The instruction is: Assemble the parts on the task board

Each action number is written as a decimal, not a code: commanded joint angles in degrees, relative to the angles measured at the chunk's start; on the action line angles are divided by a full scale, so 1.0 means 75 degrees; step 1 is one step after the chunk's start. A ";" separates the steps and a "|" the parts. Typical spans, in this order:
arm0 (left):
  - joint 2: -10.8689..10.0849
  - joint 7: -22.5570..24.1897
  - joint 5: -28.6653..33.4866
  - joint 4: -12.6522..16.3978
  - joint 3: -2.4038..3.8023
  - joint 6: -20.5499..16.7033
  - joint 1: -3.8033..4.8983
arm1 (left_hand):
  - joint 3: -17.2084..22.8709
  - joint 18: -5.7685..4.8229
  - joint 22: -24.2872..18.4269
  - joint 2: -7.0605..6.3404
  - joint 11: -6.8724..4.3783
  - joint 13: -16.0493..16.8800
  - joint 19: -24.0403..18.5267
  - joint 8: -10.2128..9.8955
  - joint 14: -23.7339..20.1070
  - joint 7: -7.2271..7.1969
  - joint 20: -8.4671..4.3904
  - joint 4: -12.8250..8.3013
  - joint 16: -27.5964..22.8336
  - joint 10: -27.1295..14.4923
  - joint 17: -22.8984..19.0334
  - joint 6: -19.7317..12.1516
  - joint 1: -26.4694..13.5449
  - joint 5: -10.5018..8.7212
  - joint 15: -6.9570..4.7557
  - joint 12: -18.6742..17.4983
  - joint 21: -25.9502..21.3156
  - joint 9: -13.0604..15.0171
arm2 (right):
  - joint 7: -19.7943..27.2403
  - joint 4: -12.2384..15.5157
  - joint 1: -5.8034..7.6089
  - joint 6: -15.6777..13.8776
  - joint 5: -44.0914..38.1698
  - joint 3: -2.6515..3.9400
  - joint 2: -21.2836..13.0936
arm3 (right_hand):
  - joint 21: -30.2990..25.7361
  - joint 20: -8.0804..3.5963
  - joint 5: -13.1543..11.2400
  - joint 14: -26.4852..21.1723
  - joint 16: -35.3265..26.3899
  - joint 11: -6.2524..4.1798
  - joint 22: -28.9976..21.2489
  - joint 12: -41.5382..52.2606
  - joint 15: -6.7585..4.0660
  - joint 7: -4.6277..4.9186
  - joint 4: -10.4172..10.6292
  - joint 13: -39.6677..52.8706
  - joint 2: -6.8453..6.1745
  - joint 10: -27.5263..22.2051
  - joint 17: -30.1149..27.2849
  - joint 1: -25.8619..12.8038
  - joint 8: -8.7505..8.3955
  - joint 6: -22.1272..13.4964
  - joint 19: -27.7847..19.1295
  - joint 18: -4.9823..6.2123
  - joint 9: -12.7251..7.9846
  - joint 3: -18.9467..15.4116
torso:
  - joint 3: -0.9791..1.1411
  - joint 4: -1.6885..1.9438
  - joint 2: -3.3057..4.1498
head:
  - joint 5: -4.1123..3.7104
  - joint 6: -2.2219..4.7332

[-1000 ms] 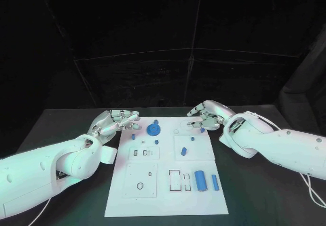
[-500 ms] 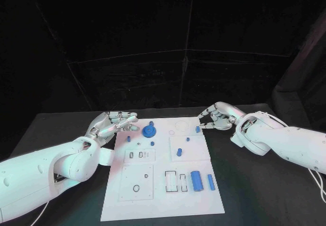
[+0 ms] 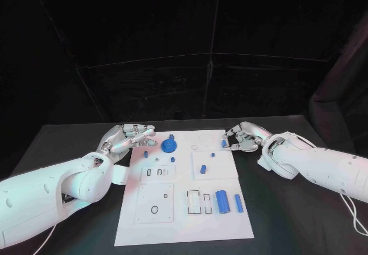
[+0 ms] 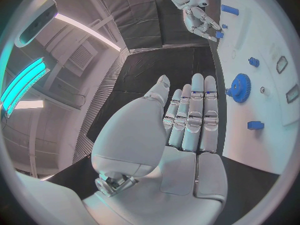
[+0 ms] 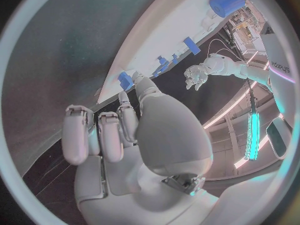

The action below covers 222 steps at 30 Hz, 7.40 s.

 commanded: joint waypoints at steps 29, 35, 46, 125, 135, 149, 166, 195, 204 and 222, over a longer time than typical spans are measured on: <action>-0.0005 0.0017 -0.0025 -0.0012 -0.0003 0.0102 -0.0001 | 0.0009 0.0102 -0.0015 0.0093 -0.0018 -0.0005 0.0041 -0.0044 0.0015 -0.0008 0.0019 -0.0042 -0.0048 0.0074 0.0013 0.0061 0.0008 0.0014 -0.0008 -0.0044 -0.0032 0.0000 | -0.0036 -0.0211 -0.0007 0.0080 -0.0027 0.0007 0.0227 | -0.0004 -0.0074 -0.0390 0.0643 0.0036 -0.0109 0.0048 0.0200 -0.0075 -0.0147 -0.0215 0.0664 0.0379 0.0153 0.1222 0.0086 0.0276 0.0600 -0.0024 -0.0126 0.0074 0.0218 | -0.0003 -0.0012 -0.0010 | 0.0002 -0.0044; -0.0014 0.0011 -0.0025 -0.0006 -0.0003 0.0089 -0.0001 | 0.0010 0.0102 -0.0016 0.0093 -0.0018 -0.0005 0.0042 -0.0047 0.0016 -0.0007 0.0019 -0.0045 -0.0051 0.0075 0.0015 0.0061 0.0008 0.0014 -0.0008 -0.0048 -0.0033 -0.0001 | -0.0116 -0.0222 -0.0008 0.0134 -0.0063 0.0007 0.0253 | 0.0013 -0.0123 -0.0549 0.0651 0.0047 -0.0168 0.0090 0.0265 -0.0129 -0.0213 -0.0274 0.0723 0.0466 0.0206 0.1254 0.0091 0.0323 0.0814 -0.0001 -0.0134 0.0071 0.0346 | 0.0001 -0.0015 -0.0010 | -0.0003 -0.0058; -0.0023 0.0000 -0.0025 0.0003 -0.0003 0.0079 0.0000 | 0.0010 0.0102 -0.0017 0.0091 -0.0016 -0.0007 0.0042 -0.0051 0.0016 -0.0004 0.0018 -0.0048 -0.0054 0.0074 0.0018 0.0060 0.0008 0.0014 -0.0008 -0.0053 -0.0033 -0.0002 | -0.0321 -0.0148 -0.0008 -0.0164 -0.0214 0.0007 0.0296 | 0.0017 -0.0206 -0.0572 0.0652 0.0045 -0.0281 0.0104 0.0232 -0.0221 -0.0343 -0.0386 0.0706 0.0605 0.0191 0.1260 0.0109 0.0431 0.1173 0.0010 -0.0136 0.0078 0.0622 | 0.0003 -0.0004 -0.0012 | 0.0003 -0.0073; 0.0015 0.0033 0.0035 -0.0246 -0.0001 0.0023 0.0078 | 0.0021 0.0101 -0.0025 0.0112 -0.0029 -0.0007 0.0049 -0.0060 0.0023 -0.0025 0.0014 -0.0065 -0.0077 0.0117 0.0039 0.0093 0.0002 0.0014 -0.0013 -0.0074 -0.0039 0.0000 | -0.2629 0.1043 -0.0298 0.0349 -0.2795 -0.0263 0.2738 | 0.0057 -0.0266 -0.0699 0.0657 0.0042 -0.0303 0.0213 0.0219 -0.0258 -0.0357 -0.0589 0.0725 0.0551 0.0209 0.1276 -0.0274 0.0348 0.1243 0.0075 -0.0161 0.0012 0.1359 | -0.0129 0.0060 -0.0227 | 0.0638 -0.0554; 0.0019 0.0029 0.0035 -0.0253 -0.0001 0.0028 0.0078 | 0.0021 0.0101 -0.0025 0.0112 -0.0029 -0.0007 0.0049 -0.0060 0.0023 -0.0025 0.0014 -0.0065 -0.0077 0.0117 0.0039 0.0093 0.0002 0.0014 -0.0013 -0.0074 -0.0039 0.0000 | -0.2767 0.1048 -0.0299 0.0678 -0.2862 -0.0263 0.2715 | 0.0050 -0.0263 -0.0732 0.0652 0.0032 -0.0300 0.0201 0.0196 -0.0256 -0.0354 -0.0591 0.0709 0.0498 0.0196 0.1255 -0.0360 0.0336 0.1238 0.0068 -0.0158 0.0010 0.1383 | -0.0128 0.0058 -0.0220 | 0.0619 -0.0584; 0.0018 0.0026 0.0035 -0.0252 -0.0001 0.0030 0.0078 | 0.0025 0.0101 -0.0030 0.0114 -0.0036 -0.0008 0.0051 -0.0066 0.0024 -0.0030 0.0011 -0.0077 -0.0093 0.0142 0.0051 0.0111 0.0001 0.0014 -0.0017 -0.0088 -0.0044 0.0000 | -0.3019 0.1043 -0.0300 0.0931 -0.3050 -0.0264 0.2732 | 0.0020 -0.0234 -0.0791 0.0644 0.0011 -0.0246 0.0154 0.0031 -0.0216 -0.0287 -0.0602 0.0581 0.0195 0.0090 0.1222 -0.0640 0.0214 0.1066 0.0044 -0.0150 -0.0012 0.1361 | -0.0130 0.0060 -0.0225 | 0.0614 -0.0604; 0.0011 0.0008 0.0035 -0.0244 -0.0001 0.0044 0.0078 | 0.0027 0.0101 -0.0031 0.0116 -0.0036 -0.0009 0.0052 -0.0070 0.0025 -0.0029 0.0010 -0.0082 -0.0097 0.0146 0.0055 0.0113 0.0001 0.0015 -0.0018 -0.0095 -0.0045 -0.0001 | -0.3135 0.1004 -0.0300 0.0811 -0.3099 -0.0264 0.2761 | 0.0005 -0.0178 -0.0513 0.0637 -0.0006 -0.0184 0.0139 -0.0114 -0.0160 -0.0226 -0.0446 0.0465 -0.0053 -0.0004 0.1193 -0.1028 0.0106 0.0893 0.0039 -0.0147 -0.0004 0.1226 | -0.0128 0.0061 -0.0223 | 0.0598 -0.0615; -0.0028 -0.0724 -0.0681 -0.0276 -0.0001 -0.0164 0.0077 | 0.0246 0.0108 0.0689 0.0124 -0.0612 0.0133 0.1688 -0.0007 0.2179 -0.0518 -0.0685 -0.0183 0.2800 0.1478 0.2429 0.0845 -0.0202 -0.0010 -0.0727 0.0031 0.1387 0.0055 | -0.0024 0.1984 -0.0266 -0.2068 -0.1606 -0.0253 0.1762 | 0.0167 0.0038 -0.0578 0.0673 0.0064 0.0067 0.0512 -0.0325 0.0065 0.0033 0.0928 0.0179 -0.0166 -0.0234 0.1388 -0.0452 0.0031 -0.0176 0.0234 -0.0219 0.0010 -0.0910 | -0.0124 0.0047 -0.0260 | 0.0554 -0.0533; -0.0106 -0.3998 -0.3231 -0.0060 0.0002 0.0376 0.0224 | -0.0061 -0.0011 0.2268 0.0045 -0.0945 0.1481 0.2298 0.0338 0.2447 -0.0756 -0.0997 0.0433 0.8501 0.2301 0.8325 0.0967 -0.1515 -0.0033 -0.0957 0.1678 0.3349 0.0302 | 0.0551 0.2736 0.0271 -0.1628 -0.0432 -0.0216 0.0418 | 0.0137 -0.0018 -0.0489 0.0635 -0.0008 -0.0025 0.0448 -0.0350 -0.0009 -0.0068 0.0760 0.0149 0.0139 -0.0255 0.1239 -0.0183 0.0203 0.0149 0.0194 -0.0204 0.0044 -0.0794 | -0.0095 0.0056 -0.0387 | 0.0594 -0.0575; 0.0800 -0.8232 -0.7297 -0.0320 -0.0002 0.2706 0.0911 | -0.1433 -0.0821 0.8489 0.0262 -0.1232 0.7100 0.3526 0.3159 0.2771 -0.1182 -0.1271 0.1305 1.0172 0.1410 1.0433 0.0152 -0.2493 0.0006 -0.1272 0.7672 0.8098 0.2407 | 0.0215 0.1912 0.0876 -0.0964 0.1249 -0.0209 -0.0313 | 0.0125 -0.0032 -0.0461 0.0621 -0.0039 -0.0039 0.0422 -0.0334 -0.0022 -0.0082 0.0728 0.0160 0.0188 -0.0240 0.1176 -0.0153 0.0219 0.0183 0.0181 -0.0199 0.0043 -0.0784 | 0.0048 0.0056 -0.0709 | 0.0716 -0.0752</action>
